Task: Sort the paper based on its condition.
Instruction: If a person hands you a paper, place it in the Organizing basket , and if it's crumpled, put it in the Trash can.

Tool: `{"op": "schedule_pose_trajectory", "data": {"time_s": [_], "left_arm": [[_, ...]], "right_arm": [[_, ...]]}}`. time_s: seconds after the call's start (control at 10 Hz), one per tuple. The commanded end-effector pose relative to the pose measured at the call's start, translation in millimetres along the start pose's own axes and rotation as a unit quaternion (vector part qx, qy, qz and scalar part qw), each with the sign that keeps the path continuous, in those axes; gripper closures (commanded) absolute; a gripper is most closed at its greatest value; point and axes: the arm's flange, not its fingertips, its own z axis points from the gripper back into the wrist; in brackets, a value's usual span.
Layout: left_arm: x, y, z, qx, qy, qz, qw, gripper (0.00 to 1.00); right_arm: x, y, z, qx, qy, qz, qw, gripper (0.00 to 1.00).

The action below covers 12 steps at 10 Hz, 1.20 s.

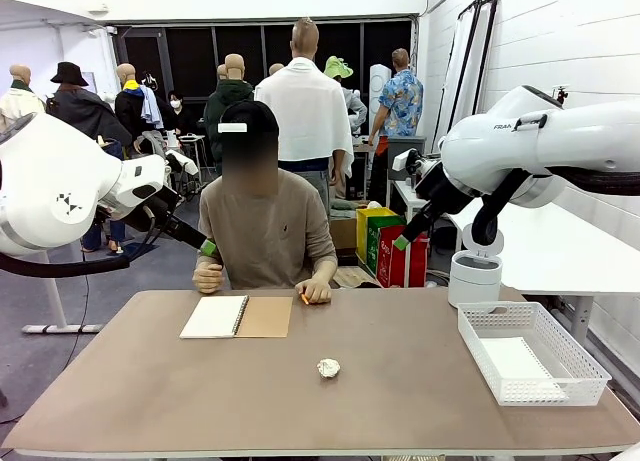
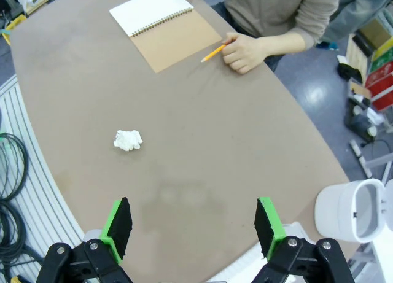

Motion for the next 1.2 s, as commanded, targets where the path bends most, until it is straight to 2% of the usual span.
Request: {"op": "schedule_pose_trajectory", "data": {"time_s": [0.0, 0.4, 0.6, 0.8, 1.0, 1.1], "left_arm": [[-0.8, 0.9, 0.2, -0.003, 0.000, 0.002, 1.000, 0.00], [-0.8, 0.9, 0.2, -0.003, 0.000, 0.002, 1.000, 0.00], [-0.8, 0.9, 0.2, -0.003, 0.000, 0.002, 1.000, 0.00], [-0.8, 0.9, 0.2, -0.003, 0.000, 0.002, 1.000, 0.00], [-0.8, 0.9, 0.2, -0.003, 0.000, 0.002, 1.000, 0.00], [-0.8, 0.9, 0.2, -0.003, 0.000, 0.002, 1.000, 0.00]], "right_arm": [[20.0, 5.8, -15.2, 0.000, 0.019, 0.023, 1.000, 0.00], [64.4, 35.1, -85.0, -0.001, 0.094, 0.098, 0.991, 0.00], [69.3, 52.6, -121.0, 0.019, 0.123, 0.159, 0.979, 0.00], [72.0, 61.0, -148.4, 0.020, 0.152, 0.185, 0.971, 0.00], [77.9, 60.2, -142.9, 0.007, 0.171, 0.178, 0.969, 0.00], [66.4, 68.3, -154.6, 0.027, 0.146, 0.183, 0.972, 0.00]]}}
